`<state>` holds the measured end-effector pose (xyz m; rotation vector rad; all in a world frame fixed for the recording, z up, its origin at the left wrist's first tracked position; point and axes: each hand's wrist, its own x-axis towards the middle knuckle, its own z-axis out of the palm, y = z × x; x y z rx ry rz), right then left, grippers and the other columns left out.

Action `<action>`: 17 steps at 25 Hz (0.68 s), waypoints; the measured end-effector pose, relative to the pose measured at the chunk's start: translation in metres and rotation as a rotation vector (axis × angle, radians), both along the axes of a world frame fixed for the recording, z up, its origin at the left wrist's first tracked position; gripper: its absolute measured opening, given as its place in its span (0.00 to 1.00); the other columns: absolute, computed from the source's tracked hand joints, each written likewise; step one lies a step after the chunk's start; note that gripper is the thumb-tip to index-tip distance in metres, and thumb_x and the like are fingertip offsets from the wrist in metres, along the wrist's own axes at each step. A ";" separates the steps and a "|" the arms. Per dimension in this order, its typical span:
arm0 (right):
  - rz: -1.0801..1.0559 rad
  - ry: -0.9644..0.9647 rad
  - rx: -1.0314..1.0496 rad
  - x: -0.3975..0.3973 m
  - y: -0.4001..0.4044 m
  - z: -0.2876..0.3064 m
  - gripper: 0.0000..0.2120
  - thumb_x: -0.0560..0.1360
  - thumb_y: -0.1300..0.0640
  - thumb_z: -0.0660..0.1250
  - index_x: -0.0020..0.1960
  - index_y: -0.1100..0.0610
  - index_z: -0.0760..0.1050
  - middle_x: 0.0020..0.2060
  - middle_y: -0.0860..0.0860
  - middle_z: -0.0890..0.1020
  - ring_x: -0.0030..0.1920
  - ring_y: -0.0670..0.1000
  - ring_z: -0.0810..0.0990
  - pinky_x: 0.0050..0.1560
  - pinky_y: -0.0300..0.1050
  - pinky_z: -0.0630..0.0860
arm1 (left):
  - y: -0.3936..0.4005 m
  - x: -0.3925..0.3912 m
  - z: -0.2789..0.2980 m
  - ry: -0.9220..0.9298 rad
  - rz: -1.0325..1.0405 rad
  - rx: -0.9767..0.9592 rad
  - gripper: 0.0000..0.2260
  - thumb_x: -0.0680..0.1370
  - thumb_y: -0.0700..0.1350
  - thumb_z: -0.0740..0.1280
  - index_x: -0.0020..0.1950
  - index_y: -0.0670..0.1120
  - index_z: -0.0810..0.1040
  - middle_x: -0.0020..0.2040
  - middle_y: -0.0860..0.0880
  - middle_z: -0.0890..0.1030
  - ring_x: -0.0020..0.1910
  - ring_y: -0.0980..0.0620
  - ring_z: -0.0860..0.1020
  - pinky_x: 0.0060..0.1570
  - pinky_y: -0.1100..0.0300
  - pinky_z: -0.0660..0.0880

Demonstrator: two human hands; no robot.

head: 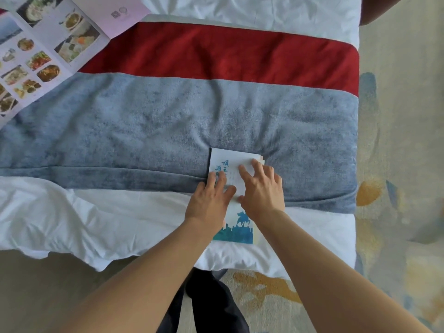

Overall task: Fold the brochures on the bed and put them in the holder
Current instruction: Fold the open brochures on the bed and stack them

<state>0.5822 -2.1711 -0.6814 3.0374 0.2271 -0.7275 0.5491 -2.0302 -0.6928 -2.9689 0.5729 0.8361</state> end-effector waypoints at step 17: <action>0.137 -0.071 0.168 0.071 0.242 0.052 0.30 0.75 0.52 0.68 0.75 0.46 0.65 0.70 0.50 0.70 0.65 0.55 0.71 0.61 0.50 0.67 | 0.252 0.087 0.052 -0.100 0.238 -0.141 0.29 0.77 0.55 0.66 0.75 0.47 0.63 0.77 0.43 0.57 0.76 0.44 0.57 0.68 0.49 0.64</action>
